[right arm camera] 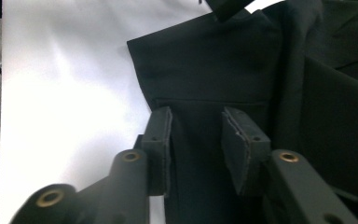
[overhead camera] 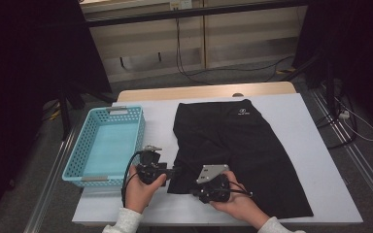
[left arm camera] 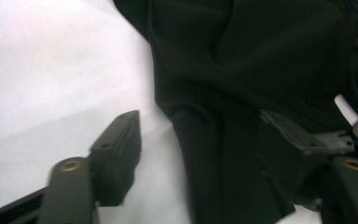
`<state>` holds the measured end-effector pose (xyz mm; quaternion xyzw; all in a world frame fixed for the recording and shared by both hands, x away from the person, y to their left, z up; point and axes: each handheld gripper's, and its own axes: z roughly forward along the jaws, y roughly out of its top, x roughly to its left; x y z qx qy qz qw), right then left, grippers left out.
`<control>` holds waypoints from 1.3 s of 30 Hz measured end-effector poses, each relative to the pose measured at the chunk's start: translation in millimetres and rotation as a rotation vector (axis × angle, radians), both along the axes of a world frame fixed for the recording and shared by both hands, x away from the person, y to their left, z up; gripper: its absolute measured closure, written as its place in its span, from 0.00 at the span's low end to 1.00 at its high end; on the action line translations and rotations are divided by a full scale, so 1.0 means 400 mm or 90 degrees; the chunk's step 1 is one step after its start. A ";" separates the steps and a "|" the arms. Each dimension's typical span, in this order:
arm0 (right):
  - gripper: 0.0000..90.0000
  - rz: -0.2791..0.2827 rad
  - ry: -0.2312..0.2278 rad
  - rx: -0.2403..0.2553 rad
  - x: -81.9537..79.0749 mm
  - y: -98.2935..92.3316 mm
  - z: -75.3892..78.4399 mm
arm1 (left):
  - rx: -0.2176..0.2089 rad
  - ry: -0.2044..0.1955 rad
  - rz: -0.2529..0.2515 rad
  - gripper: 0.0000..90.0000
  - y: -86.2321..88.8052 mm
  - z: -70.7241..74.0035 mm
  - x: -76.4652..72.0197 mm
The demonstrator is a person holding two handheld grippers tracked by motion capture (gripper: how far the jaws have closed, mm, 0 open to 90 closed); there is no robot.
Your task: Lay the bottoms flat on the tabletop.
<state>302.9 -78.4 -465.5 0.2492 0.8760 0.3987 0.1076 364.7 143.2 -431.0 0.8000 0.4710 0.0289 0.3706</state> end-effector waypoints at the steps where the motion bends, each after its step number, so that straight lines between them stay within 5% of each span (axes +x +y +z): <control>1: 0.75 -0.004 0.000 0.001 0.001 -0.001 0.000 | 0.003 -0.010 0.001 0.33 0.000 0.002 0.000; 8: 0.97 -0.010 0.011 0.014 0.012 -0.006 -0.001 | 0.030 -0.036 0.008 0.26 -0.001 -0.002 0.014; 13: 0.98 -0.011 0.009 0.010 0.007 -0.005 0.001 | 0.035 -0.056 0.017 0.26 -0.002 0.003 0.017; 29: 0.98 0.039 0.041 0.017 -0.033 -0.016 0.008 | 0.043 -0.044 0.016 0.26 -0.023 -0.011 0.040; 39: 0.98 0.047 0.044 0.017 -0.040 -0.025 0.007 | 0.028 -0.044 0.013 0.39 -0.047 -0.030 0.073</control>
